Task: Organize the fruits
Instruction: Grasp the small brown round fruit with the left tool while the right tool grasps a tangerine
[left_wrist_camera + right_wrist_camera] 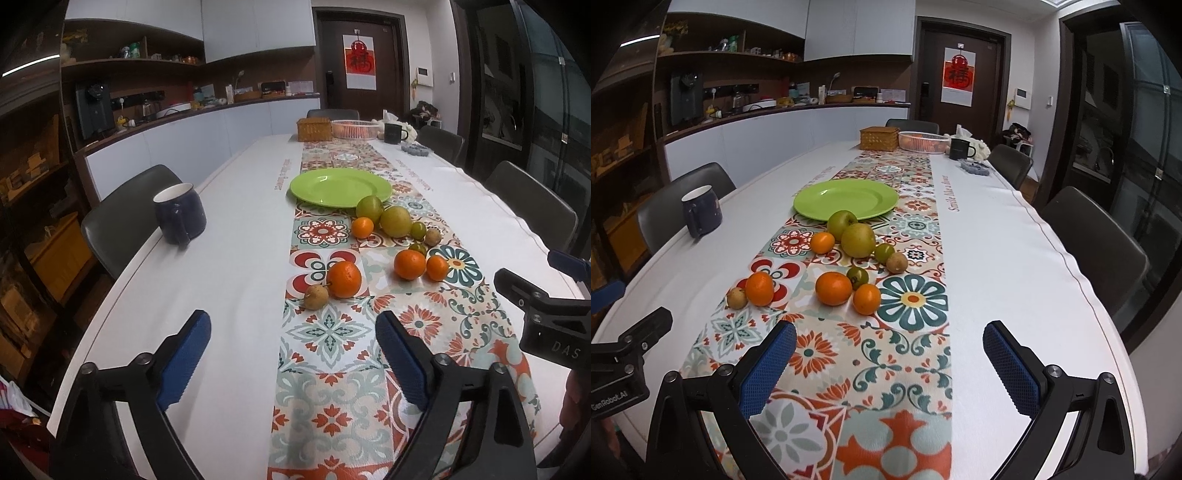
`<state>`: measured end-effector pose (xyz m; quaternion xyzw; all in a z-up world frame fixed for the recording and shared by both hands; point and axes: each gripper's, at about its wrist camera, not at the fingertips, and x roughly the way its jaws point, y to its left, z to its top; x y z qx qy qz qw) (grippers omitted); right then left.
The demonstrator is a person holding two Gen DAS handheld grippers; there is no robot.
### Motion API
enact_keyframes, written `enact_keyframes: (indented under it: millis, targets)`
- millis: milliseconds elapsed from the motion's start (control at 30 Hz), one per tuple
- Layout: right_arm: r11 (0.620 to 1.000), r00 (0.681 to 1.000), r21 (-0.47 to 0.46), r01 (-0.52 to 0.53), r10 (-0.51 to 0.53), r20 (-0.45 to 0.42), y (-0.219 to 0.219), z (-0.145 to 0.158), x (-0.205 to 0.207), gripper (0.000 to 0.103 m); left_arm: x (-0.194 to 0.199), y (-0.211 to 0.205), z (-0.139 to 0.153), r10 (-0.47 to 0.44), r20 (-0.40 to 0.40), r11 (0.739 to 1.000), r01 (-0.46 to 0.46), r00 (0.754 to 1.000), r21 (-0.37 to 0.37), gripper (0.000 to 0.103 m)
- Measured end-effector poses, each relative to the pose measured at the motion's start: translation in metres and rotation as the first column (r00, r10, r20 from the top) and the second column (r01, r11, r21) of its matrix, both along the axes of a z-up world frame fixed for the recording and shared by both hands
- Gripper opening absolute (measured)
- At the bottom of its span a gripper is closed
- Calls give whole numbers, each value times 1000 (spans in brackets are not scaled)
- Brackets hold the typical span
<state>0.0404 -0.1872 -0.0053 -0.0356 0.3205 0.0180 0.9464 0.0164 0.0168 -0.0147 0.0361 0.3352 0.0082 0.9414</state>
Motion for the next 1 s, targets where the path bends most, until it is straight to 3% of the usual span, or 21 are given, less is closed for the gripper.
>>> enact_keyframes:
  millis: [300, 600, 1000]
  targets:
    - [999, 998, -11, -42, 41, -53, 13, -21, 36, 94, 38, 1, -29, -25, -56, 1000, 26, 998, 3, 72]
    - [998, 990, -3, -56, 55, -133, 16, -46, 70, 78, 74, -2, -60, -72, -128, 997, 71, 989, -9, 61]
    - [998, 984, -3, -70, 68, -167, 19, -62, 95, 62, 96, -3, -77, -120, -189, 993, 113, 975, -44, 44]
